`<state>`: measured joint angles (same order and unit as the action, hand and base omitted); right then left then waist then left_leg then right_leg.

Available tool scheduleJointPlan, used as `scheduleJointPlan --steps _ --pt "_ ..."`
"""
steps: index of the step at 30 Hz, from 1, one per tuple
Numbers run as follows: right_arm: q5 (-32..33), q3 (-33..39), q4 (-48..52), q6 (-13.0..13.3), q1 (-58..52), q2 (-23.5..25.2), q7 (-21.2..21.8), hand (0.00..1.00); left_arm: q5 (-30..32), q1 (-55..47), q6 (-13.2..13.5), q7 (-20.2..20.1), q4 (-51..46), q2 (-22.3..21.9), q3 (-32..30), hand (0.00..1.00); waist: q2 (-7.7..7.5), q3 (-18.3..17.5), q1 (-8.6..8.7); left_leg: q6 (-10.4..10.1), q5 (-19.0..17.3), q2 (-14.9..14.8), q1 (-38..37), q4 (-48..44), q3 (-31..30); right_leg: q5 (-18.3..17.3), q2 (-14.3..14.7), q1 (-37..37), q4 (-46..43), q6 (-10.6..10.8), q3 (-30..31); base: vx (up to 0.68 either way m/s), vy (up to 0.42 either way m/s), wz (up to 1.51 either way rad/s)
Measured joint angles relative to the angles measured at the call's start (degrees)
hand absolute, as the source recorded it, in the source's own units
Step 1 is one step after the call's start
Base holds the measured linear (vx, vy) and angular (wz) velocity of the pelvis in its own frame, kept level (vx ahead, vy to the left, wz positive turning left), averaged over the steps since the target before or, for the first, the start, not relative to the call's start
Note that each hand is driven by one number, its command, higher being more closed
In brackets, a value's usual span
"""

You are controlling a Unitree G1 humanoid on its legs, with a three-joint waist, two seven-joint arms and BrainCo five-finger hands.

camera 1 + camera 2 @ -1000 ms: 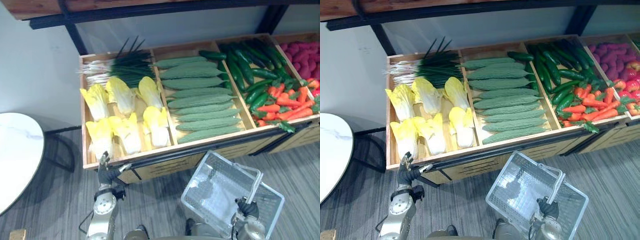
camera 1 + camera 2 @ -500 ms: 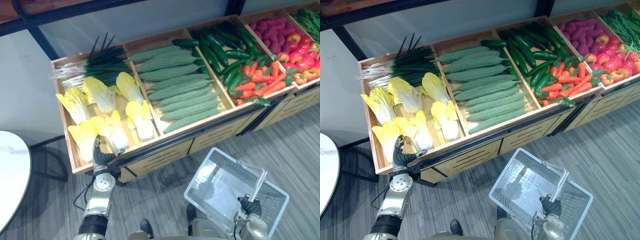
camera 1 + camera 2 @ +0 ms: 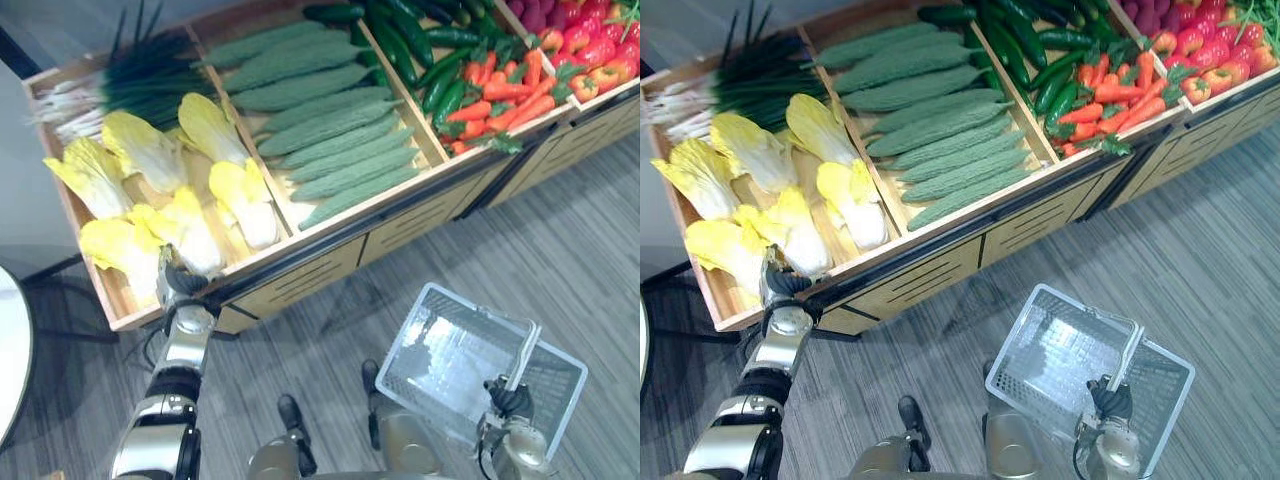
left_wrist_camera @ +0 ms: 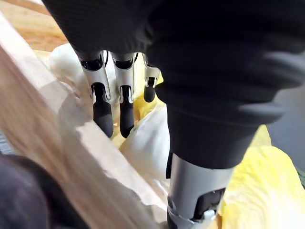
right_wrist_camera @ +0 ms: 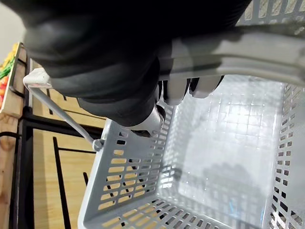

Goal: Pick vegetable in the basket

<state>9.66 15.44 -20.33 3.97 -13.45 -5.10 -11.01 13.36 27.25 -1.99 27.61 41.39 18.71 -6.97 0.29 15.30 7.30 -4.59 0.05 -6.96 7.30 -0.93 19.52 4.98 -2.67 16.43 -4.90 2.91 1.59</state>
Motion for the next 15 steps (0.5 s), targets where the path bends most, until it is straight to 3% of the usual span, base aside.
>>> scheduleJointPlan --steps 2,3,15 --pt "0.0 -0.5 0.9 0.1 0.0 0.0 0.0 1.0 0.2 1.1 0.0 0.0 0.1 0.0 0.1 0.0 -0.18 0.8 -0.04 0.0 0.0 0.0 0.1 0.0 -0.1 0.0 -0.1 0.0 -0.1 0.0 0.0 -0.01 0.001 0.02" --pt "0.0 -1.0 1.5 0.2 0.0 0.0 0.0 1.0 0.3 1.8 0.0 0.1 0.2 0.0 0.1 1.0 -0.32 1.4 -0.01 0.0 0.0 0.0 0.1 0.0 -0.1 -0.2 -0.1 0.0 -0.2 0.2 0.0 -0.02 0.004 0.04" --pt "1.3 -2.5 1.6 0.7 0.0 0.0 0.0 1.0 -1.0 5.0 0.8 -0.3 1.5 0.2 0.0 1.0 -0.77 2.6 -0.37 -0.2 -0.3 -0.1 1.1 0.0 0.3 -0.7 -0.4 1.8 -1.9 0.5 0.1 0.0 0.0 0.0"
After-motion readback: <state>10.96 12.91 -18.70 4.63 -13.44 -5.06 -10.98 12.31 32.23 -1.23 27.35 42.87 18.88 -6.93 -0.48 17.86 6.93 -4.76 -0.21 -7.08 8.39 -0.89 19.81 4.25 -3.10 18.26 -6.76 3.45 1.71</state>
